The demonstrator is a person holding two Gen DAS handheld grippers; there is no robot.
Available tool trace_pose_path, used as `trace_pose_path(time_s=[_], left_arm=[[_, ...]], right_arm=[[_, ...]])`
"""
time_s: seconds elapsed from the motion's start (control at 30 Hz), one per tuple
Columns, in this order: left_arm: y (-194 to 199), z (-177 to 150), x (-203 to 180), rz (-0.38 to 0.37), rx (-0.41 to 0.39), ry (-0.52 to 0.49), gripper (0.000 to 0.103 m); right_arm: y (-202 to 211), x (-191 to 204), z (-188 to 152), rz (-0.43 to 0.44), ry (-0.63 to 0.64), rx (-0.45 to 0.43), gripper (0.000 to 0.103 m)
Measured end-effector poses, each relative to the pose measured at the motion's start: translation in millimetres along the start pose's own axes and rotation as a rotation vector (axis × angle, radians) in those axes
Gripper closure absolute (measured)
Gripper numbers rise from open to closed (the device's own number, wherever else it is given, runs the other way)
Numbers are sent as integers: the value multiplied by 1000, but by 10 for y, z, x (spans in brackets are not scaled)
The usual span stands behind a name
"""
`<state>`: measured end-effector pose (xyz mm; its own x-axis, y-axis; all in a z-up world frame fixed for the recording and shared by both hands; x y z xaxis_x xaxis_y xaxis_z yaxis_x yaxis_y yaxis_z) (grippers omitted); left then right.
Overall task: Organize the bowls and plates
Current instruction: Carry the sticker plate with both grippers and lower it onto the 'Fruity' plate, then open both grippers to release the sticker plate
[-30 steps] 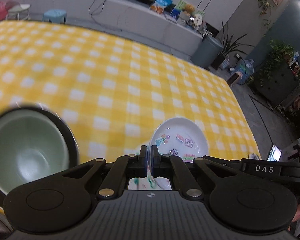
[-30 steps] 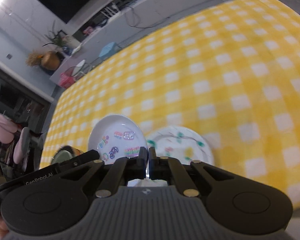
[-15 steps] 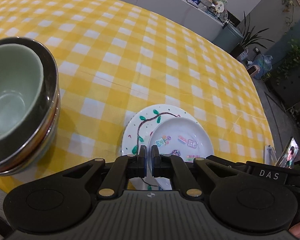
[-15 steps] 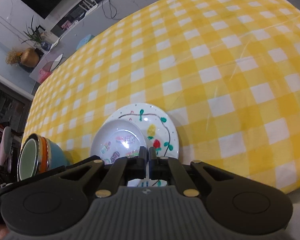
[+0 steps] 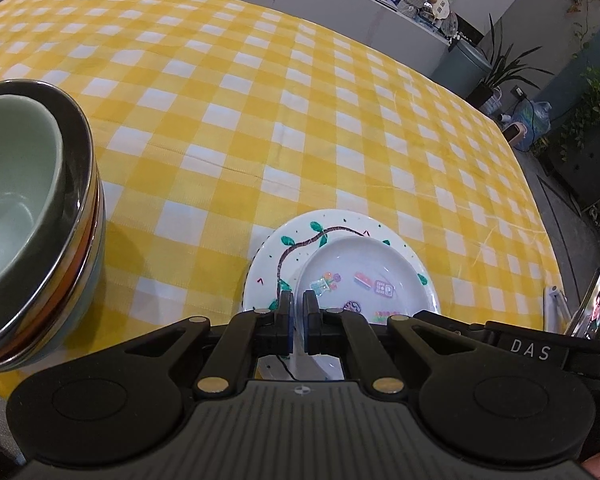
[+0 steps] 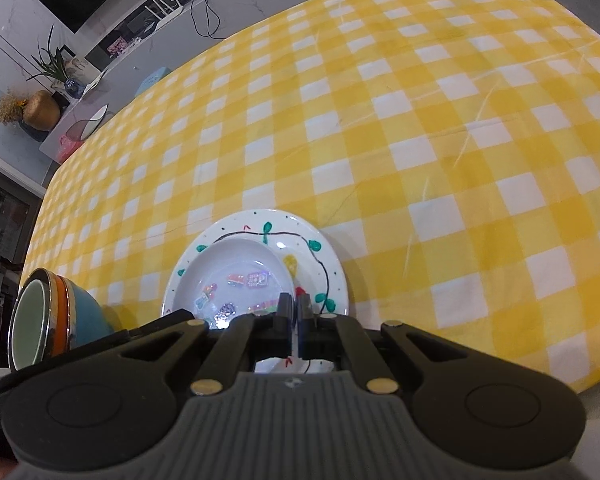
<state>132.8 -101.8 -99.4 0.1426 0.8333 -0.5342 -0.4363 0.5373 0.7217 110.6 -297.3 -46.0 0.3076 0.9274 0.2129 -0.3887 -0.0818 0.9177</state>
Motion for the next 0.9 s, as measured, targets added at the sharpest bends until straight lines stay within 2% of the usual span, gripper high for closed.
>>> trace_pose_path(time_s=[0.27,0.33,0.4,0.43,0.5,0.57,0.73,0.9], left_arm=[[-25,9,-44,19,6,-44,98],[-22,7,-47,30,6,-56,98],[-15,3,-49,31,1,-65,91],[-6,1,-56,25,-3,-70,88],[18,5,-75,15,-14,-78,75],[54,15,-85,23,-31,-89,70],[170,43,-127,29,-50,-110,65],[360,62,-233,18,-72,-167,62]], right_arm=[[-8,53,-9,-34,34,-5,103],[-7,51,-8,-36,34,-7,99],[10,48,-7,-38,30,-17,99],[23,50,-7,-33,29,-23,95],[57,57,-19,-25,30,-35,86],[95,64,-25,-11,32,-49,79],[168,70,-24,-20,36,-82,73],[309,143,-56,-45,93,-175,71]])
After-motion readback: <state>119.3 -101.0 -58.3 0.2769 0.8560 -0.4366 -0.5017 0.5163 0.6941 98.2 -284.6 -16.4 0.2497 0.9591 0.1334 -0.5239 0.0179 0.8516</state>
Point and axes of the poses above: each gripper's, at about its wrist camera, not at the fingertips, and y roughly against the way its jaws point, x to its left, z to its top, the point moved 5 cm from there along -y, roughly the way its jaws point, and after that the axes turned 13 degrees about -z, right-handed, at the moved point
